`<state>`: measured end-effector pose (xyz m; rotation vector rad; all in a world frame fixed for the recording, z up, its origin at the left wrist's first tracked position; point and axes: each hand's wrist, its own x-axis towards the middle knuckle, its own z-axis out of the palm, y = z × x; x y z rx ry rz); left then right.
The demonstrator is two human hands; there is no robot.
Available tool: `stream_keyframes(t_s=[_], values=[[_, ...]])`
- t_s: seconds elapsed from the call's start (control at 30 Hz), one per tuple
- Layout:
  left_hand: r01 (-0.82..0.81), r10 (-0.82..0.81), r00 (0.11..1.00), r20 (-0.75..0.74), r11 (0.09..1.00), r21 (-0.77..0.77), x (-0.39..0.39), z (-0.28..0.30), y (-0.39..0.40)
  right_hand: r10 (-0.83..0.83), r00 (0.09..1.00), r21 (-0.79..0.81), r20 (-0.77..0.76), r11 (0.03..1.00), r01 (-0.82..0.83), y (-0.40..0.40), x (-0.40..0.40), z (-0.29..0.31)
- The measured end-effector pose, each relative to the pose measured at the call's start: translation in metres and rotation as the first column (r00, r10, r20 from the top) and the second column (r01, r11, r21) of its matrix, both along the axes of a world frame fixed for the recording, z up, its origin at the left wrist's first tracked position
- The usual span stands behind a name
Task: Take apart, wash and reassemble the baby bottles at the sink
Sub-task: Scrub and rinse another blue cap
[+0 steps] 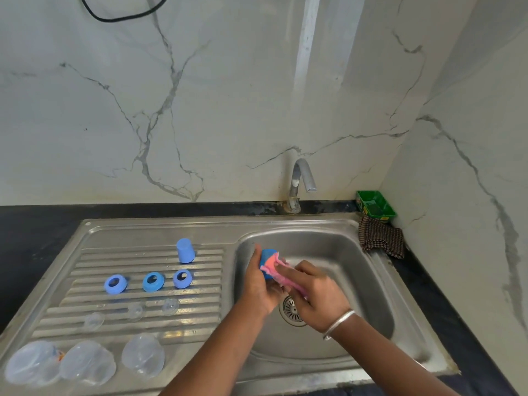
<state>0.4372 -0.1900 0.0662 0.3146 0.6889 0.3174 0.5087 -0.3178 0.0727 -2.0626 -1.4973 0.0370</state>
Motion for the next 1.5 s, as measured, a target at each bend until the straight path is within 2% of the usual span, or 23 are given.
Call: stream_keyframes(t_s=[0.17, 0.27, 0.4, 0.47, 0.6, 0.77, 0.97, 1.13, 1.27, 1.4, 1.5], values=[[0.061, -0.061, 0.998, -0.005, 0.998, 0.014, -0.003, -0.005, -0.002, -0.071, 0.997, -0.028, 0.026, 0.997, 0.071, -0.018, 0.013, -0.014], [0.109, -0.109, 0.994, 0.0, 0.993, 0.056, -0.004, -0.004, -0.002, -0.191, 0.981, 0.003, -0.023, 0.982, 0.191, -0.019, 0.017, -0.011], [0.1, -0.097, 0.994, -0.042, 0.992, 0.078, -0.002, -0.009, -0.007, -0.248, 0.964, 0.073, -0.099, 0.964, 0.255, -0.008, 0.017, 0.0], [0.093, -0.09, 0.995, -0.042, 0.993, 0.071, -0.003, -0.008, -0.013, -0.231, 0.963, 0.062, -0.136, 0.969, 0.241, 0.0, 0.017, 0.002], [0.017, -0.025, 0.997, 0.072, 0.995, 0.098, -0.003, 0.002, -0.013, -0.124, 0.973, 0.094, -0.192, 0.985, 0.144, 0.006, 0.007, -0.001], [-0.058, 0.052, 0.994, 0.097, 0.996, 0.064, -0.003, 0.004, -0.011, -0.072, 0.982, 0.114, -0.176, 0.989, 0.093, -0.006, 0.004, -0.003], [0.009, -0.014, 0.994, 0.107, 0.999, 0.041, -0.002, -0.003, -0.008, -0.194, 0.963, -0.002, -0.187, 0.98, 0.197, -0.024, 0.01, -0.016], [0.026, -0.03, 0.992, 0.12, 0.999, 0.036, -0.002, -0.007, -0.007, -0.218, 0.945, 0.145, -0.246, 0.955, 0.258, -0.013, 0.014, -0.003], [0.076, -0.082, 0.994, 0.07, 0.994, 0.084, 0.0, -0.009, -0.017, -0.231, 0.932, 0.126, -0.278, 0.954, 0.274, 0.001, 0.014, 0.003], [0.021, -0.032, 0.986, 0.162, 0.997, 0.075, -0.001, 0.004, -0.021, -0.183, 0.932, 0.128, -0.312, 0.964, 0.232, 0.006, 0.006, 0.005], [-0.047, 0.037, 0.986, 0.161, 0.997, 0.057, -0.002, 0.01, -0.02, -0.108, 0.952, 0.164, -0.287, 0.973, 0.16, 0.0, 0.004, 0.004]])
